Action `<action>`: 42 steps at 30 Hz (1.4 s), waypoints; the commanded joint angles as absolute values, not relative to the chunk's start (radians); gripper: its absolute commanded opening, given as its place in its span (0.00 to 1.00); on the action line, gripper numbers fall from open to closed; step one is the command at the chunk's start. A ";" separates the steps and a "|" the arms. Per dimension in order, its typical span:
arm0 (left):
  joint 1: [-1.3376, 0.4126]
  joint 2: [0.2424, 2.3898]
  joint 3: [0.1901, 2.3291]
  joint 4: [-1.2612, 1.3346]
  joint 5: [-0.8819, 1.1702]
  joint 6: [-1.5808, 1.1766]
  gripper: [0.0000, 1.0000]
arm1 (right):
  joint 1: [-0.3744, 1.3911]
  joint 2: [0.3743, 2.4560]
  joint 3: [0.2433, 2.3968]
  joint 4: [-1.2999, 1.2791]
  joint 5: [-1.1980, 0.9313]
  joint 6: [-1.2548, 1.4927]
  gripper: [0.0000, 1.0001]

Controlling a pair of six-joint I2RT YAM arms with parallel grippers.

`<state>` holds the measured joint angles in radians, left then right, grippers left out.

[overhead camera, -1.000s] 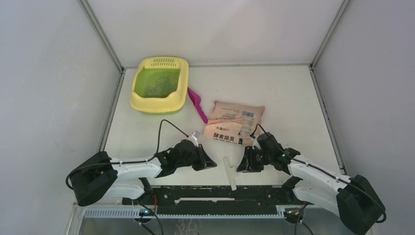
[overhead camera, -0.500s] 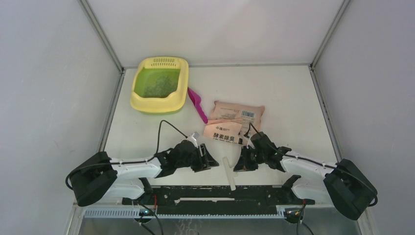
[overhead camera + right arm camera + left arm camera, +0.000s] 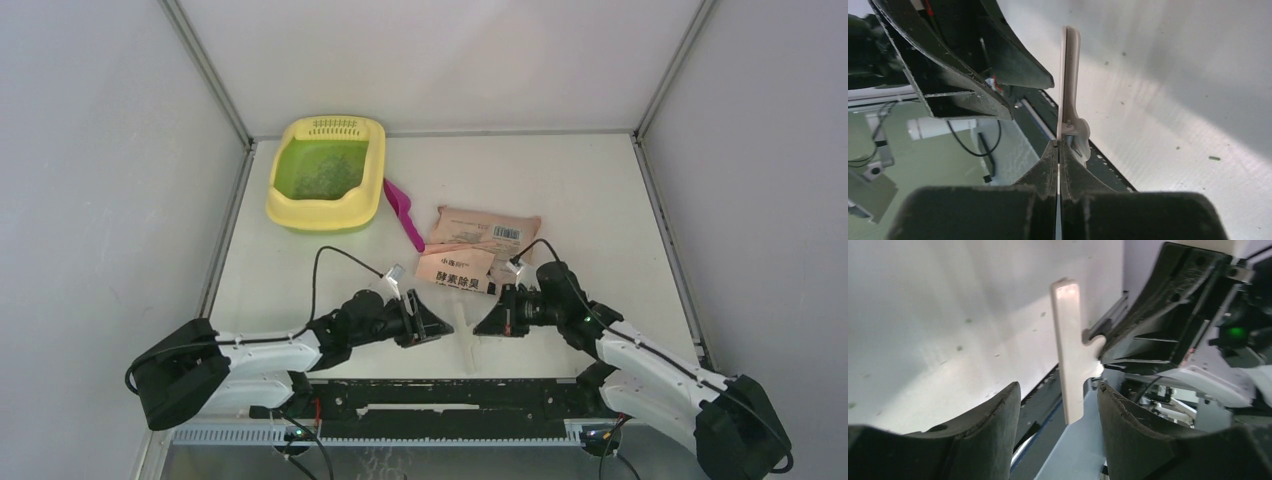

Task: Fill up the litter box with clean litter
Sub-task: Pick up the clamp at the center of the board.

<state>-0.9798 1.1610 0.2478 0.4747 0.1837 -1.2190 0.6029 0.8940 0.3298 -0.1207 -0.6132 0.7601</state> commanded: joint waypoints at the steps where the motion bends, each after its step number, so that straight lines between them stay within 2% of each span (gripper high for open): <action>1: -0.982 1.125 0.217 0.686 0.210 -1.252 0.61 | 0.570 0.846 0.350 -0.066 -0.735 0.839 0.00; 11: -0.982 1.252 0.159 1.039 0.242 -1.371 0.55 | 0.566 0.815 0.350 0.072 -0.779 0.957 0.00; 18: -0.982 1.463 0.108 1.423 0.252 -1.497 0.45 | 0.562 0.807 0.347 0.117 -0.771 0.992 0.00; 25: -0.995 1.516 0.134 1.440 0.255 -1.505 0.41 | 0.566 0.820 0.337 0.125 -0.761 0.998 0.00; 27: -0.995 1.516 0.138 1.440 0.257 -1.505 0.36 | 0.566 0.821 0.331 0.126 -0.755 0.999 0.00; 32: -1.004 1.517 0.151 1.441 0.277 -1.503 0.12 | 0.566 0.821 0.316 0.135 -0.746 1.003 0.00; 35: -1.011 1.513 0.159 1.442 0.282 -1.508 0.08 | 0.566 0.822 0.316 0.138 -0.749 1.007 0.00; 38: -1.012 1.498 0.156 1.443 0.276 -1.519 0.08 | 0.560 0.819 0.324 0.117 -0.768 0.997 0.14; 42: -1.012 1.471 0.150 1.445 0.272 -1.533 0.08 | 0.529 0.769 0.345 0.016 -0.788 0.951 0.47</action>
<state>-1.0061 1.5108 0.1268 1.3788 0.2546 -1.5124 0.5549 0.8173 0.3111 0.0612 -0.7628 0.9951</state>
